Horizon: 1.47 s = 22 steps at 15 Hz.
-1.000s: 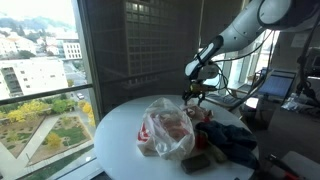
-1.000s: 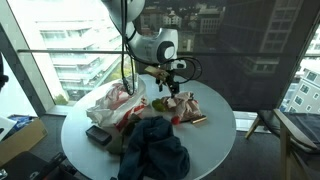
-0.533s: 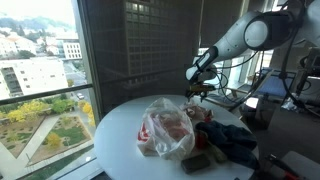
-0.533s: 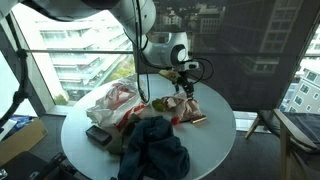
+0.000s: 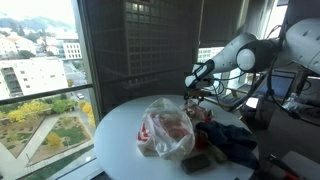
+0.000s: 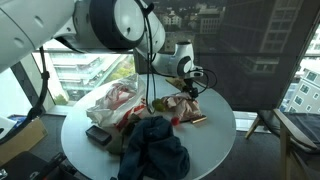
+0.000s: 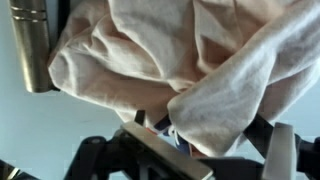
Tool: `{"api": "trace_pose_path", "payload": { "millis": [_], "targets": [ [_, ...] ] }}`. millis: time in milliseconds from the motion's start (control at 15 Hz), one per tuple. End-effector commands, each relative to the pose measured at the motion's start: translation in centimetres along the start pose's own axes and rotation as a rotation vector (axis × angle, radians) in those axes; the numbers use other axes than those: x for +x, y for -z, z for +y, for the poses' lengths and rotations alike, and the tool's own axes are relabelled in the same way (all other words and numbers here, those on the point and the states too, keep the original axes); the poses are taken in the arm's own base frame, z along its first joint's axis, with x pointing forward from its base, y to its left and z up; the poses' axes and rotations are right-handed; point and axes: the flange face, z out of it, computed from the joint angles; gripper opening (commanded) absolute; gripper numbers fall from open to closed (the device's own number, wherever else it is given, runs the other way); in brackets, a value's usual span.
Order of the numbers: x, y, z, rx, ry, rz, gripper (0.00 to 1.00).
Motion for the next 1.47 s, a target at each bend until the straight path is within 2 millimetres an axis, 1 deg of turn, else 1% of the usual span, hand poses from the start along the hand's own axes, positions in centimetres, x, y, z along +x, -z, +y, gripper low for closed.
{"api": "trace_pose_path", "payload": {
  "millis": [0,267,333,400,467,533,600,867,1000,1067,1133,1200,1400],
  "targets": [
    [-0.2,-1.7,-0.6,0.078,-0.066,-0.076,1.0],
    [-2.1,-3.5,-0.9,0.065,-0.068,-0.172,1.0],
    [-2.2,-3.6,-1.0,0.057,-0.065,-0.173,0.75],
    [-2.3,-3.5,-1.2,0.053,-0.06,-0.173,0.74],
    [-2.3,-3.3,-1.4,0.047,-0.055,-0.168,0.68],
    [-2.2,-2.8,-1.8,0.037,-0.048,-0.155,0.58],
    [-2.2,-2.3,-2.1,0.037,-0.039,-0.15,0.51],
    [-2.4,0.6,-3.4,0.038,-0.015,-0.134,0.2],
    [-2.8,2.9,-4.0,0.031,-0.007,-0.117,0.05],
    [-3.0,4.0,-4.1,0.011,-0.001,-0.108,0.02],
    [-3.6,5.6,-4.4,-0.011,0.012,-0.1,0.01],
    [-3.9,6.9,-4.7,-0.038,0.026,-0.09,0.05],
    [-5.4,10.9,-5.8,-0.11,0.071,-0.03,0.05]
  ]
}}
